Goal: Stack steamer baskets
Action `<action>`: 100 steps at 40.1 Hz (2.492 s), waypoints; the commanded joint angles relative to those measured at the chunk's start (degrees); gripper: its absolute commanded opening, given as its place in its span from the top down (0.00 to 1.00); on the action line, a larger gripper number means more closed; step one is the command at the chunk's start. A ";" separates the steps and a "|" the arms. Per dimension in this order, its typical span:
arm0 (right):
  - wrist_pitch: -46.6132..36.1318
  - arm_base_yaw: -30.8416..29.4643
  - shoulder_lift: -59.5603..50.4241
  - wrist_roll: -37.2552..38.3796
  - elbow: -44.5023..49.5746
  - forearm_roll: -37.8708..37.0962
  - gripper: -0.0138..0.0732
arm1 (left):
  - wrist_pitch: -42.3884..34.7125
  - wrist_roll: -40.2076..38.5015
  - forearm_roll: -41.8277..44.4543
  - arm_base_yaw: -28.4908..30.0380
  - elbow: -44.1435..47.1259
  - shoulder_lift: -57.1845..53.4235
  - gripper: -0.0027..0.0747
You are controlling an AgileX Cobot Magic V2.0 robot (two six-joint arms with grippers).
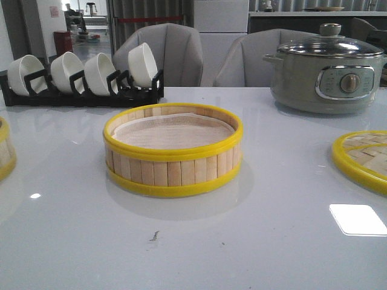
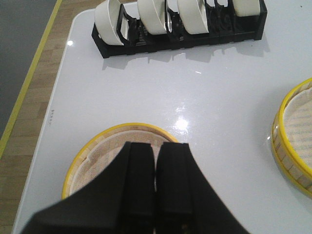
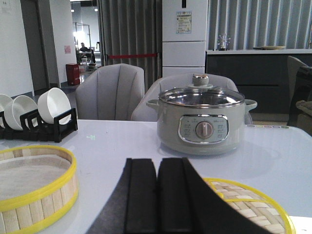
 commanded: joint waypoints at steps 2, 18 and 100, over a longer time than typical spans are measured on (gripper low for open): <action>-2.42 0.43 -1.01 3.07 -4.37 1.29 0.78 | -3.65 -0.15 0.85 -0.33 -2.05 -1.04 0.85; 34.77 0.62 26.59 3.25 -38.68 1.56 0.78 | -3.42 -0.15 0.78 -0.33 -2.05 -1.04 0.85; 30.18 0.62 39.29 2.22 -44.05 -6.65 0.31 | -1.57 5.74 -7.64 -0.33 -2.05 1.81 0.50</action>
